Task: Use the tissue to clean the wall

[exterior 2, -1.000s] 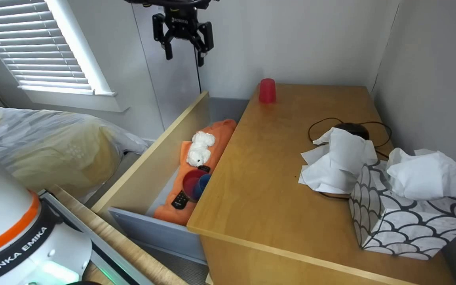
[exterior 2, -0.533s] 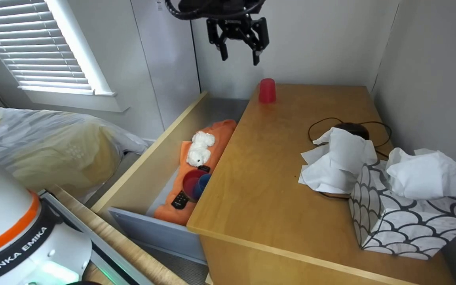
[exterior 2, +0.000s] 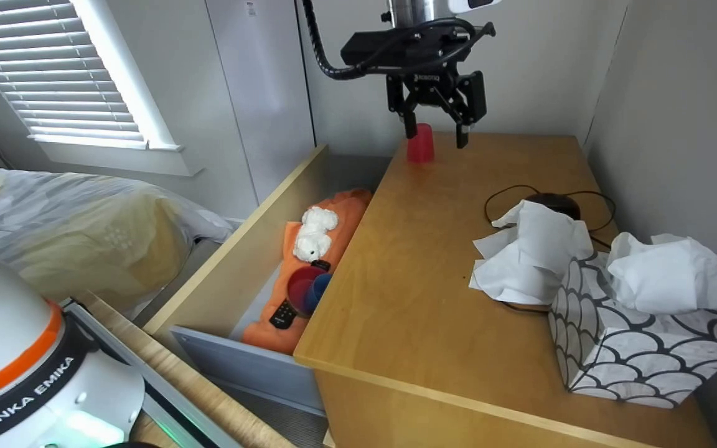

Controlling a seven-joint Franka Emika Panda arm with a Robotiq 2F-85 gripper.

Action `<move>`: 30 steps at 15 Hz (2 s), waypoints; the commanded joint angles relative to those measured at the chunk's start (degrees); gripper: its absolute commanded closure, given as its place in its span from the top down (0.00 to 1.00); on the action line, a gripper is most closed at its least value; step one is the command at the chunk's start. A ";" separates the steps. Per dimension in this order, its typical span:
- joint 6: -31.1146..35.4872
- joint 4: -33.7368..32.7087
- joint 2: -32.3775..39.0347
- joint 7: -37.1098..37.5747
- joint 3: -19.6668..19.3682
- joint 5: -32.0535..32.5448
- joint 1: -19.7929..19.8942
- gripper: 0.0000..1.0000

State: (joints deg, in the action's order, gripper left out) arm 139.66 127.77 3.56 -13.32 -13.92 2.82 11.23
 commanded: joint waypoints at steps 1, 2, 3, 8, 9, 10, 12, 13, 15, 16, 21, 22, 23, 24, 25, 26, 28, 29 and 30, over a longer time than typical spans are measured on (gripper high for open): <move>0.74 -3.04 5.47 5.68 -0.95 6.04 1.56 1.00; 0.34 -4.02 6.69 5.95 -1.23 6.78 1.90 1.00; 0.56 -4.59 7.86 5.98 -1.46 7.19 2.21 1.00; 1.04 -9.03 14.36 1.21 -1.69 6.54 4.80 1.00; 1.16 -10.12 15.96 1.31 -2.00 7.15 5.19 1.00; 1.04 -11.26 17.28 1.49 -2.56 8.24 5.50 1.00; 1.37 -13.04 19.82 1.94 -3.42 10.03 6.13 1.00; 1.06 -14.12 20.94 1.76 -3.55 10.06 6.67 1.00; 1.28 -15.86 23.21 1.62 -3.64 10.18 7.48 1.00; 1.20 -16.55 24.06 1.73 -3.67 10.18 7.80 1.00; 1.60 -19.82 28.54 0.88 -2.07 7.63 9.84 1.00; 1.89 -20.30 29.26 1.04 -1.86 7.36 10.09 1.00; 1.87 -20.79 29.99 1.17 -1.59 7.05 10.29 1.00; 2.06 -21.21 30.50 1.14 -1.25 6.64 10.56 0.75; 2.11 -21.58 30.97 0.97 -0.81 6.09 10.88 0.74; 2.20 -22.08 31.47 1.10 -0.46 5.45 11.08 0.66; 2.14 -23.01 32.15 1.10 0.33 3.95 11.49 0.49; 1.82 -23.39 32.31 1.34 0.53 3.37 11.48 0.42; 1.89 -23.68 32.44 1.27 0.67 2.96 11.53 0.35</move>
State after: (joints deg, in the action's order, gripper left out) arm 140.51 105.64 34.66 -11.45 -14.78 7.85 21.25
